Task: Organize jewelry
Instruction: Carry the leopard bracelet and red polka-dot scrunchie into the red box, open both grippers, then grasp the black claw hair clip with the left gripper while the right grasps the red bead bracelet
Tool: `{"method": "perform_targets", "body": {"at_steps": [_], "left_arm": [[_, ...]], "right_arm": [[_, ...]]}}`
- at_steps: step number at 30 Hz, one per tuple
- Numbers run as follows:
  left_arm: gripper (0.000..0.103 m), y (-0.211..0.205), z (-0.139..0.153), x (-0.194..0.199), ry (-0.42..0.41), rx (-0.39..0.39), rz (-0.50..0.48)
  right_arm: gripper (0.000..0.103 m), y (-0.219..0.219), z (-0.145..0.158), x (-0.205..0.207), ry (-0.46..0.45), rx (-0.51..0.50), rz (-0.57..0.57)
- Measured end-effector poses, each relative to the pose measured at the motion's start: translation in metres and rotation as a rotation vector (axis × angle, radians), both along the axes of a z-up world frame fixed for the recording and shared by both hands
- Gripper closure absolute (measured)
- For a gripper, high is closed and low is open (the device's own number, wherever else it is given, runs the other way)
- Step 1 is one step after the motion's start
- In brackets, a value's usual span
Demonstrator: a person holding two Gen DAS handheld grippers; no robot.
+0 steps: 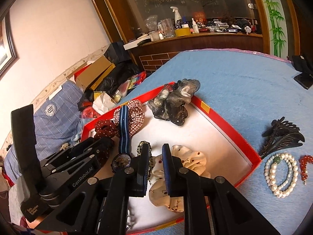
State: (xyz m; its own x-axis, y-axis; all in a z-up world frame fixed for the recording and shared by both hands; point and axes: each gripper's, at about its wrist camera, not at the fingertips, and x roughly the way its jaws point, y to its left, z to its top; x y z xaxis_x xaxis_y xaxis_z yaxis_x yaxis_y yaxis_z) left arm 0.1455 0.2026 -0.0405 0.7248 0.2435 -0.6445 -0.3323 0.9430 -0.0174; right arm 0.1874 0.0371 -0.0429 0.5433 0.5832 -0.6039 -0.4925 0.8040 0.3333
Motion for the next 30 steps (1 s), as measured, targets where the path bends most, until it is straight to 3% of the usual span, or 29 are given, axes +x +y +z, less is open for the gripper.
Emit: {"method": "perform_targets", "body": {"at_steps": [7,25,30], "left_arm": [[0.063,-0.015,0.013,-0.009,-0.038,0.059,-0.005],[0.062,-0.075,0.034,-0.024,-0.069,0.145,-0.093],[0.062,-0.100,0.038,-0.028,-0.063,0.148,-0.158]], "right_arm": [[0.080,-0.020,0.004,-0.004,0.004,0.032,-0.030],[0.080,-0.098,0.015,-0.015,-0.013,0.102,-0.141],[0.081,-0.142,0.020,-0.013,-0.009,0.141,-0.205]]}}
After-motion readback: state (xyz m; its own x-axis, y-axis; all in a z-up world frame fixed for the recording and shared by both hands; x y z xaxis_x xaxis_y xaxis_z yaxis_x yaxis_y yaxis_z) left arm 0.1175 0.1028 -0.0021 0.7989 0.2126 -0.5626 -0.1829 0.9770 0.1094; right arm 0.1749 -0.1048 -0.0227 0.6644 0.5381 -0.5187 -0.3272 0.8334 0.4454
